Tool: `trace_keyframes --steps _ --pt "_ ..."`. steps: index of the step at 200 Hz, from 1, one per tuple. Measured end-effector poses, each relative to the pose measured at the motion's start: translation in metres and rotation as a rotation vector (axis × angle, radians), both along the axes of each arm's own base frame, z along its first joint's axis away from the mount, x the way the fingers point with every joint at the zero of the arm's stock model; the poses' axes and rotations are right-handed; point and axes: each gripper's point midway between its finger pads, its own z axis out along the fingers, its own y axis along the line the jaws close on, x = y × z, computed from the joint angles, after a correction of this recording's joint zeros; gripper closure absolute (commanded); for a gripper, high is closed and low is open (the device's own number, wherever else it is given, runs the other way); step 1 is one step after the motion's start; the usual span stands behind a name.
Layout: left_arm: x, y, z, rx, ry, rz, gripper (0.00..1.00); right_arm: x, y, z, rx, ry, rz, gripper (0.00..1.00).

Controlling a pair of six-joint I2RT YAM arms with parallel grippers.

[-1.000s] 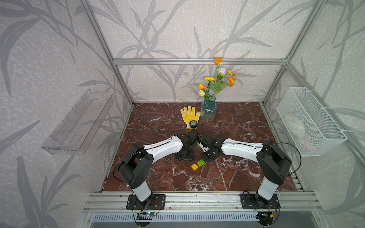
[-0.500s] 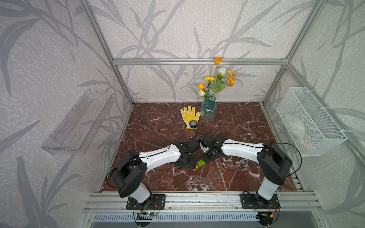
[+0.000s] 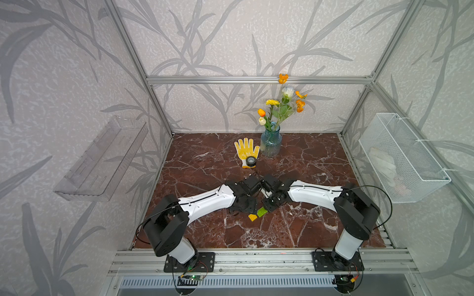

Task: Assemble a carrot with lego
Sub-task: Assemble the lego brick with the lego brick.

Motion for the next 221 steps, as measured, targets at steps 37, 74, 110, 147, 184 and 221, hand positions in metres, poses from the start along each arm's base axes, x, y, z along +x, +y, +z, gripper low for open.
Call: trace_keyframes --steps 37,74,110,147,184,221 --pt "0.007 0.002 0.010 0.007 -0.013 0.002 0.14 0.000 -0.002 0.001 -0.001 0.005 -0.002 0.47" --pt "0.011 0.011 0.011 0.024 -0.013 0.011 0.14 -0.006 -0.008 0.002 -0.003 0.035 -0.001 0.42" --pt "0.013 0.016 0.011 0.032 -0.012 0.012 0.14 -0.007 -0.010 0.013 0.028 0.034 0.003 0.41" --pt "0.015 0.018 0.011 0.034 -0.013 0.008 0.14 -0.008 -0.007 0.017 0.055 0.043 0.008 0.41" --pt "0.017 0.016 0.013 0.031 -0.015 0.007 0.14 -0.006 -0.010 0.017 0.054 0.044 -0.002 0.40" --pt "0.017 0.016 0.013 0.033 -0.015 0.006 0.14 -0.004 -0.015 0.016 0.036 0.044 -0.014 0.40"
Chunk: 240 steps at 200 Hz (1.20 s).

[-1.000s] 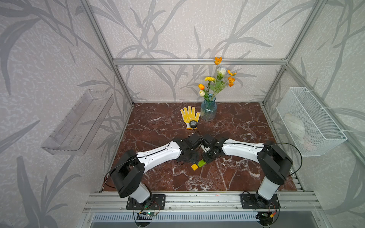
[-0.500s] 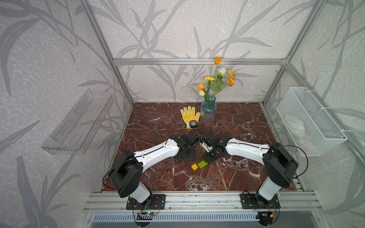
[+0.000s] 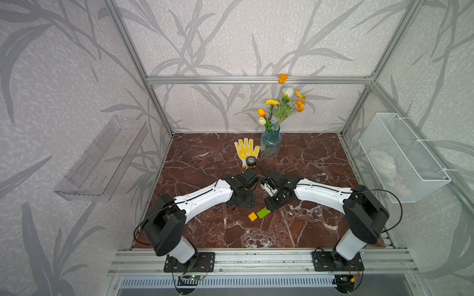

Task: Assemble a carrot with lego
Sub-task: Assemble the lego brick with the lego brick.

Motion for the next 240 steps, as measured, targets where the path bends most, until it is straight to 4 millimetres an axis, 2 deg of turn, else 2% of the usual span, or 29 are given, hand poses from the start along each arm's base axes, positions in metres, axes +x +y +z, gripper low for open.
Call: trace_keyframes --steps 62,115,240 --pt "0.0001 0.0000 -0.0004 0.003 0.000 -0.008 0.15 0.0000 -0.0061 -0.0012 -0.026 0.005 -0.009 0.40" --pt "0.0000 0.0000 -0.0010 0.005 0.000 -0.014 0.15 0.0071 -0.0015 -0.0008 -0.034 0.005 -0.013 0.40" --pt "0.0008 0.0008 -0.0009 0.009 -0.004 -0.013 0.15 0.0069 -0.0010 -0.0083 -0.038 0.021 -0.022 0.39"
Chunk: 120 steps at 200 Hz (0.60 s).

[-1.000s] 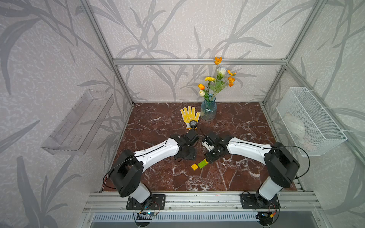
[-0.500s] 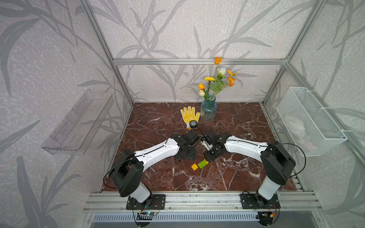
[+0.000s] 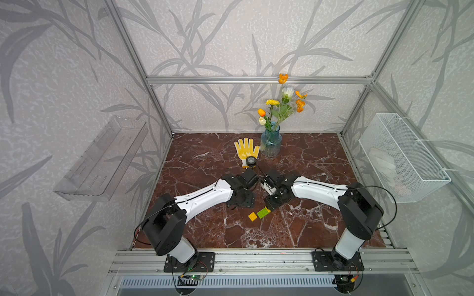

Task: Assemble a carrot with lego
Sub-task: Assemble the lego brick with the lego brick.

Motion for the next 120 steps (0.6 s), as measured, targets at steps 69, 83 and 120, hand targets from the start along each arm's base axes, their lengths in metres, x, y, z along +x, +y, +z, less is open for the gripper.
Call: trace_keyframes --steps 69,83,120 --pt "0.000 0.001 0.000 0.001 0.001 0.002 0.14 -0.004 0.009 -0.013 0.073 0.002 -0.022 0.39" --pt "0.000 0.001 -0.001 0.000 0.002 0.001 0.14 -0.003 0.011 -0.012 0.095 -0.014 -0.023 0.38" --pt "-0.014 -0.001 -0.014 -0.033 0.060 0.000 0.14 -0.002 0.005 -0.004 0.105 -0.062 -0.035 0.33"
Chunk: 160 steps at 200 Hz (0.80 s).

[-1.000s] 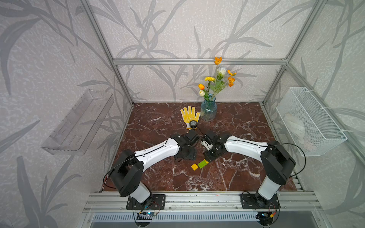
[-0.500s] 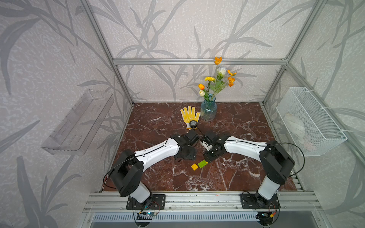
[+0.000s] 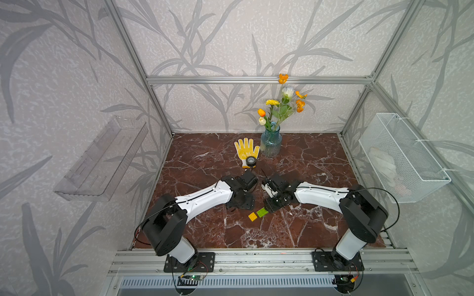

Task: Assemble a carrot with lego
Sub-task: Assemble the lego brick with the lego brick, then pick up the lego brick from the center of the board.

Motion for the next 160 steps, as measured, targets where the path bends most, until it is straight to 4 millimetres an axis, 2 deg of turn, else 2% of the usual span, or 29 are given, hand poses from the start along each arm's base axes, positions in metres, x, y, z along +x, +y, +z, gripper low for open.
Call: trace_keyframes --steps 25,46,61,109,138,160 --pt "-0.009 0.000 -0.006 -0.011 0.038 0.008 0.15 0.005 0.002 0.028 0.043 -0.064 -0.005 0.28" --pt "-0.013 -0.004 -0.006 -0.025 0.053 0.010 0.16 0.012 0.007 0.054 0.086 -0.117 -0.007 0.27" --pt "-0.017 -0.008 -0.005 -0.045 0.074 0.027 0.16 0.016 0.007 0.065 0.097 -0.146 -0.014 0.27" --pt "-0.024 -0.022 -0.002 -0.113 0.124 0.241 0.14 0.017 -0.010 0.058 0.026 -0.169 -0.047 0.27" --pt "-0.020 -0.016 0.009 -0.088 0.088 0.400 0.14 0.010 -0.022 0.050 -0.001 -0.165 -0.064 0.27" --pt "-0.013 -0.022 0.011 -0.088 0.096 0.486 0.17 0.010 -0.024 0.050 -0.003 -0.173 -0.069 0.27"
